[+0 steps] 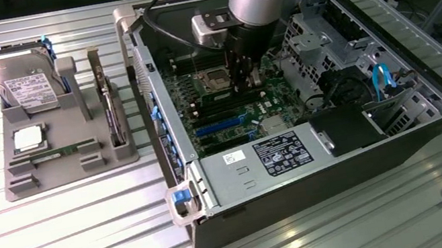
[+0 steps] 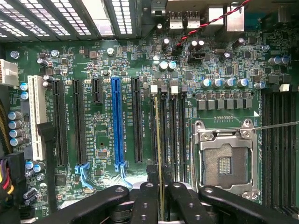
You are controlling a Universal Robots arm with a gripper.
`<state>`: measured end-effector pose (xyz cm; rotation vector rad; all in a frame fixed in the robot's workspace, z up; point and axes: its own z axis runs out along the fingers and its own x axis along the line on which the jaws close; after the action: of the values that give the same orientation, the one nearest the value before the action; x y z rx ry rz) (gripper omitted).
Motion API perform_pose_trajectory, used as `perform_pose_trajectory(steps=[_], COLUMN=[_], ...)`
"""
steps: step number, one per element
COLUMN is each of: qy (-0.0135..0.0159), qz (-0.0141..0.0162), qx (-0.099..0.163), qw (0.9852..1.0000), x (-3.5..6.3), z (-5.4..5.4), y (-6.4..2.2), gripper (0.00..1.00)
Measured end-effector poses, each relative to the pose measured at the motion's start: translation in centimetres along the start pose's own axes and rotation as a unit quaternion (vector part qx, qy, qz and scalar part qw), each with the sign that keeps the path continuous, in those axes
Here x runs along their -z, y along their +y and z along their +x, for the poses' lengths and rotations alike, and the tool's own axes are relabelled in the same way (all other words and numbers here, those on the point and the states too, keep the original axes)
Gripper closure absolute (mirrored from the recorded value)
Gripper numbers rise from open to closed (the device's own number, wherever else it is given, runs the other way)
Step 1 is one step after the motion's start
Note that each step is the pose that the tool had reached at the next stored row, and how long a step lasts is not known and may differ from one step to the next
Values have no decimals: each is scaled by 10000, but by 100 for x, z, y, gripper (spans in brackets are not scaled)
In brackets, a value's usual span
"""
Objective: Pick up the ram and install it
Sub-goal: 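Pick up the ram and move it above insertion slot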
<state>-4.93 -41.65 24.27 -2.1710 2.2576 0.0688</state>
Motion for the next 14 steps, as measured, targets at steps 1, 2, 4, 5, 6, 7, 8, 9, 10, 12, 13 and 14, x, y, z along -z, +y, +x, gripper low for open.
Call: perform_pose_trajectory(steps=[1,2,4,5,6,7,8,9,10,12,13,14], qy=[0,-1,0,-1,1,0,0,-1,0,1,1,1], qz=[0,0,0,0,-1,0,0,0,0,0,0,0], qx=[0,0,0,0,0,0,0,0,0,0,0,0], qw=[10000,10000,10000,10000,10000,10000,10000,10000,10000,10000,10000,10000], x=[-2,-5,-26,-34,-42,-46,-47,-56,-64,-84,-89,-91], z=[0,0,1,0,0,-3,-5,-7,-7,-6,-6,-6], y=[0,0,-1,-1,0,5,6,8,9,8,8,8], gripper=[86,86,86,86,86,86,86,86,86,86,86,86])
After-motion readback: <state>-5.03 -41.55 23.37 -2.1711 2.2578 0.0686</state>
